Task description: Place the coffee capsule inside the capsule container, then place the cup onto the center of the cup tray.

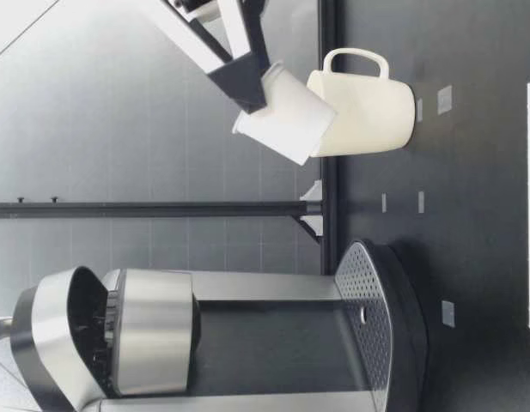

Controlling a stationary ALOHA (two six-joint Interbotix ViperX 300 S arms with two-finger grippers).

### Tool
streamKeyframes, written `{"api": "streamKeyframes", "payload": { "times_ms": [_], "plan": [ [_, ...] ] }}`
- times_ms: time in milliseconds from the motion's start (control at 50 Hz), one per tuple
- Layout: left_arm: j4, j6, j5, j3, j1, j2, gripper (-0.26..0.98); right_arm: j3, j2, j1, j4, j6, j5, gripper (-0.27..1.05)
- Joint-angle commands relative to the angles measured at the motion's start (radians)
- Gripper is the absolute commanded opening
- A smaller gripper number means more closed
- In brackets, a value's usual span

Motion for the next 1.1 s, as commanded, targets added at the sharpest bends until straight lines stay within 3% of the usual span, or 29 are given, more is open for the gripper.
{"api": "streamKeyframes", "payload": {
  "times_ms": [0,160,680,920,1080],
  "plan": [
    [-0.037,-0.032,-0.046,0.0,0.046,-0.043,0.06,-0.025,-0.02,-0.005,0.0,0.002,-0.011,0.52],
    [-0.103,-0.091,-0.15,0.046,0.106,-0.1,0.06,-0.026,-0.02,-0.005,0.0,0.002,-0.011,0.52],
    [-0.112,-0.189,-0.276,0.164,0.265,-0.218,0.06,-0.048,-0.011,-0.003,0.002,0.003,-0.011,0.52],
    [-0.114,-0.276,-0.371,0.202,0.27,-0.302,0.06,-0.075,-0.026,-0.006,0.0,-0.021,-0.018,0.52],
    [-0.11,-0.377,-0.565,0.23,0.27,-0.383,0.06,-0.14,-0.049,-0.037,0.0,-0.123,-0.025,0.52]
  ]
}}
